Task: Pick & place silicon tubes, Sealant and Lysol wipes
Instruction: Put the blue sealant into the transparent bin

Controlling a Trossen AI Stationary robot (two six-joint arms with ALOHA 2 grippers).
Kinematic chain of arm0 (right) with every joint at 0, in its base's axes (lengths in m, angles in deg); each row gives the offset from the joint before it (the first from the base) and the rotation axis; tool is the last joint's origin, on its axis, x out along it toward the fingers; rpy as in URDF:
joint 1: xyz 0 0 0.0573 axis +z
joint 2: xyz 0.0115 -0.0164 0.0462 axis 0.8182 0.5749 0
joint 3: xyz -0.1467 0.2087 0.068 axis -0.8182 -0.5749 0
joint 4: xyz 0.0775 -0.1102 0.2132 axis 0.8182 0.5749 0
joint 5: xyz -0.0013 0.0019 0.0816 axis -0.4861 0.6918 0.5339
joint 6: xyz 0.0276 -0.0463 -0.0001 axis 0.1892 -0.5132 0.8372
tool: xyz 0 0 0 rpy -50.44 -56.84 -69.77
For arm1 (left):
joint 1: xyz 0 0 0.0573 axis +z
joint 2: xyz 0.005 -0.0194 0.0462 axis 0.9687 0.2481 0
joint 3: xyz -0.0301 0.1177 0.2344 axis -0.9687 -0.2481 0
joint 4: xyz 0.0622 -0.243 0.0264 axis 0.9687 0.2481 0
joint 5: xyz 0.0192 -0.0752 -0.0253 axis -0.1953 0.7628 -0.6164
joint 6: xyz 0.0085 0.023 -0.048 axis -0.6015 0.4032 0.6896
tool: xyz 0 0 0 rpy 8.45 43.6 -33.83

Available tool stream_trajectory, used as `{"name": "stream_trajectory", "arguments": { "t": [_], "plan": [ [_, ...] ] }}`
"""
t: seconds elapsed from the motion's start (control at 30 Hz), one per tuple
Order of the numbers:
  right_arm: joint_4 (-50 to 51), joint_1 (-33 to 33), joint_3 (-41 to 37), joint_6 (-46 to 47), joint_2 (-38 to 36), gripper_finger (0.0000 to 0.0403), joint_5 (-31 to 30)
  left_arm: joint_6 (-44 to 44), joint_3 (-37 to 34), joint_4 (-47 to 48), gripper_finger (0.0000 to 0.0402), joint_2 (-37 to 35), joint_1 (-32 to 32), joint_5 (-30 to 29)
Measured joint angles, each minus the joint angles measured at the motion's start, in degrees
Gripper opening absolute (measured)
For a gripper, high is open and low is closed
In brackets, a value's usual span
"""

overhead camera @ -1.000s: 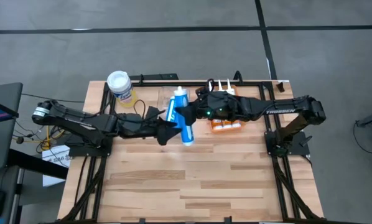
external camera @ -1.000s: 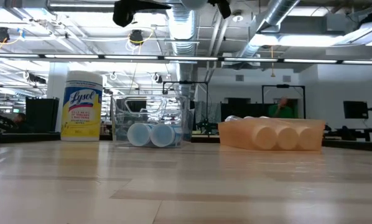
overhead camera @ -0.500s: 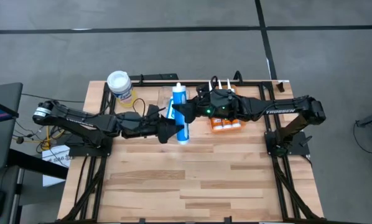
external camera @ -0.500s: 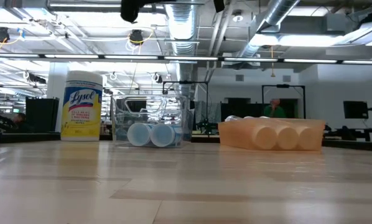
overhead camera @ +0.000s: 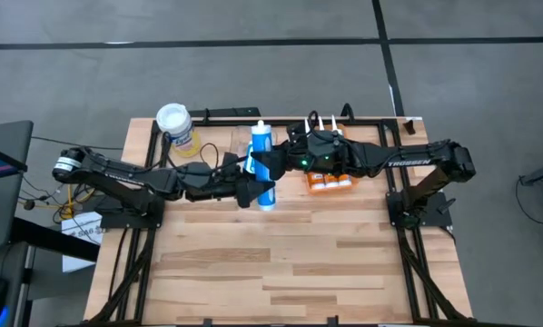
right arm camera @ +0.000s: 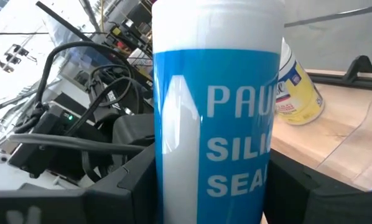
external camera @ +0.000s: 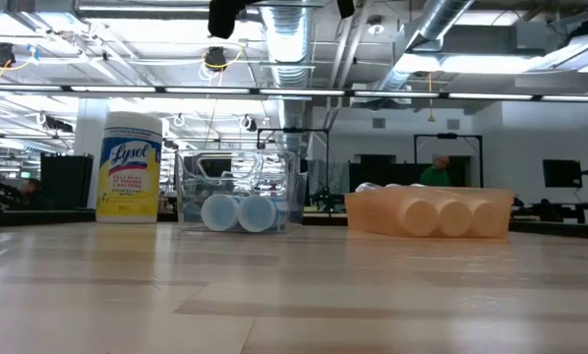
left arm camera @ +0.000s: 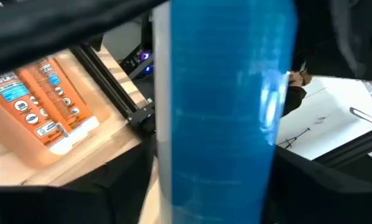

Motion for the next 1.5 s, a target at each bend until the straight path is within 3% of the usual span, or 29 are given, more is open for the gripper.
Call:
{"name": "stream_trajectory", "arguments": {
  "t": [0.13, 0.33, 0.6, 0.73, 0.93, 1.1, 1.27, 1.5],
  "plan": [
    [0.1, 0.0, 0.0, 0.2, 0.0, 0.0200, 0.0, -0.1, 0.0, 0.0, 0.0199, 0.0, 0.0, -0.1],
    [0.1, 0.0, 0.0, 0.1, 0.0, 0.0202, 0.0, -0.1, 0.0, 0.1, 0.0200, 0.0, 0.0, -0.6],
    [3.2, -0.3, 0.0, -2.2, -1.3, 0.0300, 0.0, 0.1, 0.0, 5.0, 0.0200, 0.0, -0.1, -3.3],
    [11.2, -0.4, 0.1, -3.2, -4.8, 0.0308, -2.1, 1.9, 0.0, 9.4, 0.0200, -0.3, 0.0, -7.4],
    [26.2, 2.2, 0.1, -4.2, -10.8, 0.0301, -12.9, 6.1, 0.0, 20.8, 0.0200, -1.6, 2.1, -13.4],
    [41.4, 5.1, 0.1, -3.1, -14.7, 0.0301, -15.0, 9.5, 0.0, 29.7, 0.0200, -1.3, 7.2, -12.9],
    [54.0, 8.5, -0.1, 4.5, -16.0, 0.0301, -16.0, 10.3, 0.1, 31.8, 0.0200, 0.2, 12.7, -8.8],
    [58.4, 13.1, -3.4, 12.6, -15.3, 0.0302, -18.4, 5.7, 6.2, 35.9, 0.0200, 7.2, 18.0, -4.9]
  ]
}}
